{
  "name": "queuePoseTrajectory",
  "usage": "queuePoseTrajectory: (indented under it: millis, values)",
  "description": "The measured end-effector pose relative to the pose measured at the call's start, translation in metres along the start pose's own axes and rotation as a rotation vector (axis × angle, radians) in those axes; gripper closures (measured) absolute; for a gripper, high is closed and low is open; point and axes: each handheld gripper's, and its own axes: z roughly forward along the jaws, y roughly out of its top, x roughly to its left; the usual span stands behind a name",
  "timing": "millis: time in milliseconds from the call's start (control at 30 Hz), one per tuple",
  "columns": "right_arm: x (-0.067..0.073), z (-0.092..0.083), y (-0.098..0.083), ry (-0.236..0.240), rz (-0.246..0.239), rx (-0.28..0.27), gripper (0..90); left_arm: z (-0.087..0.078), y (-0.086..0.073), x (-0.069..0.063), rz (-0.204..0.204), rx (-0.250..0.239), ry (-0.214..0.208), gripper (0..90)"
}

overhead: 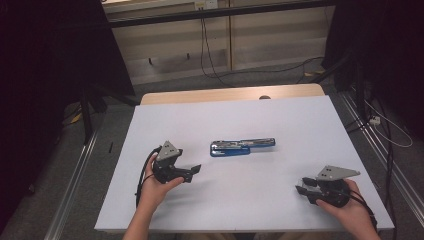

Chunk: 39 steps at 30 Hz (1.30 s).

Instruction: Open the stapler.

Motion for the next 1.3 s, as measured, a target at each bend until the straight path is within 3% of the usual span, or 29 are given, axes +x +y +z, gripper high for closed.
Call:
queuePoseTrajectory:
  millis: [133,700,800,900,1067,1300]
  values:
    - [0.0011,0.0042,0.0030,-0.020,-0.003,0.000,57.9,0.0001,0.0003,-0.0001,0.001,0.002,0.002,10.4]
    - [-0.0056,-0.0034,-0.0004,-0.068,0.027,0.011,70.3,-0.0017,0.0004,0.0013,-0.003,-0.005,0.007,10.4]
    - [-0.0050,-0.0020,-0.0006,-0.051,0.052,-0.003,68.1,-0.0018,0.0006,0.0014,-0.005,-0.007,0.005,10.4]
    - [-0.0026,0.0007,0.0013,-0.060,0.043,0.005,67.9,-0.0014,0.0005,0.0017,0.001,0.000,0.007,10.4]
    - [-0.0040,0.0024,0.0029,-0.070,0.045,0.006,77.9,-0.0016,0.0005,0.0021,0.000,-0.003,0.006,10.4]
    - [-0.0057,0.0029,0.0041,-0.050,0.036,0.013,79.0,-0.0016,0.0006,0.0024,0.001,-0.005,0.006,10.4]
